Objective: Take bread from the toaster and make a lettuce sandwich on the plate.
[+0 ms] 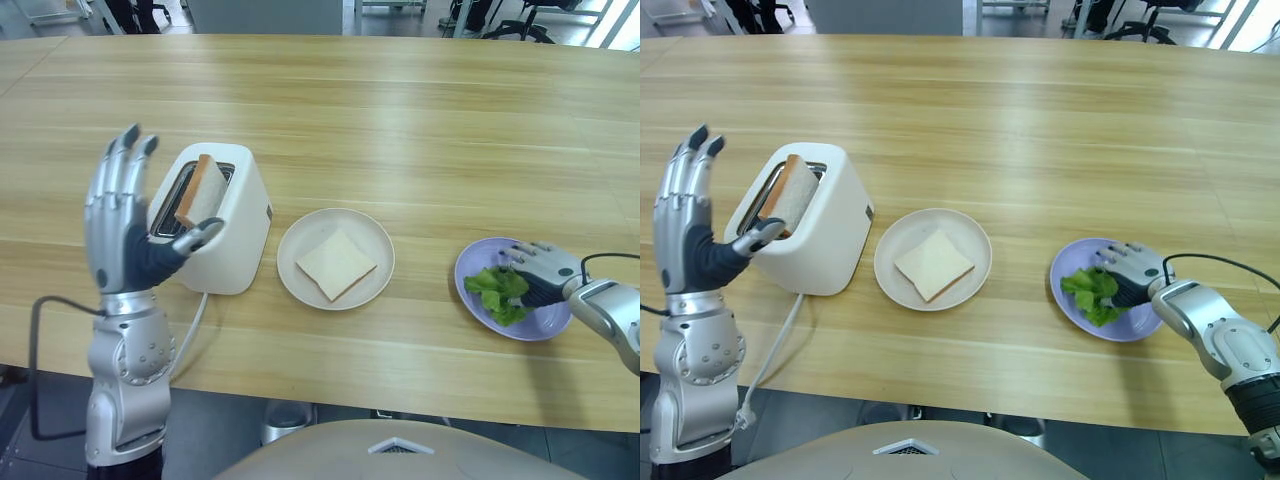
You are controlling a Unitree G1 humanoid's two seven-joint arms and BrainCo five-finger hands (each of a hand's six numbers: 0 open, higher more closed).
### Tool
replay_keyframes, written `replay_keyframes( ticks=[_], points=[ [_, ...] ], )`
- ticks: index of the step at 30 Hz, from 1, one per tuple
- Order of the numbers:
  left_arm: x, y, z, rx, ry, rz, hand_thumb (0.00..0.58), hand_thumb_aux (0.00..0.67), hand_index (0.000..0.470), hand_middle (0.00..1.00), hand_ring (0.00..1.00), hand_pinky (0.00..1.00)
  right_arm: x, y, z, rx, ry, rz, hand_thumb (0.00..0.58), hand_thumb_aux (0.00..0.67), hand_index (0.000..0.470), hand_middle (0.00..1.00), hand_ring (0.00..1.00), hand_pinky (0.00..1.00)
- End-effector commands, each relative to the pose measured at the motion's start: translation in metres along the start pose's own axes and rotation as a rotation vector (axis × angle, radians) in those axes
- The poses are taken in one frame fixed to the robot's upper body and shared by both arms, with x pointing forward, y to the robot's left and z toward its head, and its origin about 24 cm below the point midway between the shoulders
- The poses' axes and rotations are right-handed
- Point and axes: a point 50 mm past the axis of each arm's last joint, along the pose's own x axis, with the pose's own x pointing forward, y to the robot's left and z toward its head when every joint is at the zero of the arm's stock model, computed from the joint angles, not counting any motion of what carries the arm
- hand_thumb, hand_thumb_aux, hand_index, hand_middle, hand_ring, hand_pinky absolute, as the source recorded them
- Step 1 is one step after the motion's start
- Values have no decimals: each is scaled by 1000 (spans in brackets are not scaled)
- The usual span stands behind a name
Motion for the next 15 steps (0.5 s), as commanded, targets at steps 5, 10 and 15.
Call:
replay_keyframes(
  ticks=[5,10,15],
  points=[
    [-7,6,-4,-21,18,46,0,0,0,0,0,0,2,19,-5,-70,-20,113,0,0,0,0,0,0],
    [-6,6,-3,-26,16,62,0,0,0,0,0,0,3,21,-10,-103,-15,132,0,0,0,0,0,0],
    [-3,6,-2,-24,8,65,0,0,0,0,0,0,6,27,-5,-103,-30,141,0,0,0,0,0,0]
  ],
)
